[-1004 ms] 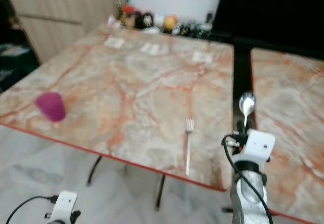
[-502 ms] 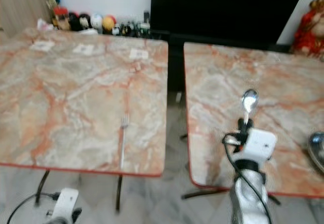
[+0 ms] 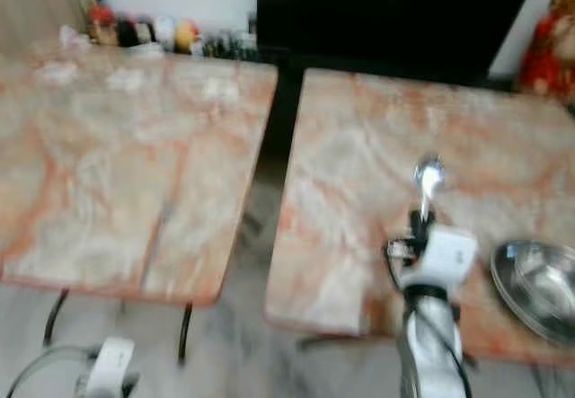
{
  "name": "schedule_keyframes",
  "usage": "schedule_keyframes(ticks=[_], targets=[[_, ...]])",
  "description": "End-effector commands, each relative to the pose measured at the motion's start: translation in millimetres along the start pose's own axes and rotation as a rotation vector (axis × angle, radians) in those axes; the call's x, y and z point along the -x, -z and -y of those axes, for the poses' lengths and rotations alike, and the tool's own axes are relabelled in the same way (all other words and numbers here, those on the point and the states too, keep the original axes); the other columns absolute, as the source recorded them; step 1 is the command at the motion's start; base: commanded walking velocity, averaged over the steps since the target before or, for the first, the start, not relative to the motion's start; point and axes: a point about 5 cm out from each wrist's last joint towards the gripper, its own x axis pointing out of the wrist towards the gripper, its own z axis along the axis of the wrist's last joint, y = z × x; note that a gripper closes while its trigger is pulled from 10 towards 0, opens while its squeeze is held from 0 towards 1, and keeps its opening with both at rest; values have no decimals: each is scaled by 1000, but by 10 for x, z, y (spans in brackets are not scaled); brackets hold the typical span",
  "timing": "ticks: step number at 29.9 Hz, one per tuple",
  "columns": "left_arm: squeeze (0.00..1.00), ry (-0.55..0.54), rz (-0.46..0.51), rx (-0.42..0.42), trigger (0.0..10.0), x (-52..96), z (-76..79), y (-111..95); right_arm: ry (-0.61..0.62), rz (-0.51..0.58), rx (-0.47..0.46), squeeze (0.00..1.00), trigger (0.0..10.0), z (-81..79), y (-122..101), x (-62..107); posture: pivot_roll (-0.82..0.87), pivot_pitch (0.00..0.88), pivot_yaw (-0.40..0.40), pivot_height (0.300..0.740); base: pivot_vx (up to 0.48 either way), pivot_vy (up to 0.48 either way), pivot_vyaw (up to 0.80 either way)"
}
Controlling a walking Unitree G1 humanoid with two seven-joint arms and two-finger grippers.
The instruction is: Setting the table
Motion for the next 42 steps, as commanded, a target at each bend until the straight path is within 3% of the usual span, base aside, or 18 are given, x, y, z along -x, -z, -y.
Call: schedule_keyframes(ticks=[1, 21, 26, 32, 37, 42], targets=[[0, 16, 4, -11, 10000, -10, 56, -28, 25, 19, 18, 0, 10000, 80, -47, -10, 65, 0, -27, 740, 0, -450, 0], [0, 10, -1, -5, 10000, -8, 45, -17, 60, 87, 51, 0, 10000, 167, -188, -57, 59, 0, -35, 740, 0, -444, 0], [0, -3, -2, 14, 10000, -8, 31, -18, 182, 136, 113, 0, 10000, 436, -295, -86, 61, 0, -36, 740, 0, -63, 0], [0, -5, -4, 14, 10000, -8, 27, -15, 242, 156, 168, 0, 10000, 692, -431, -152, 57, 0, -36, 740, 0, 0, 0], [0, -3, -6, 16, 10000, -8, 32, -13, 216, 69, 198, 0, 10000, 828, -392, -238, 54, 0, -37, 740, 0, 0, 0], [0, 1, -7, 18, 10000, -9, 40, -13, 69, -150, 283, 0, 10000, 869, -162, -350, 44, 0, -40, 740, 0, 0, 0]])
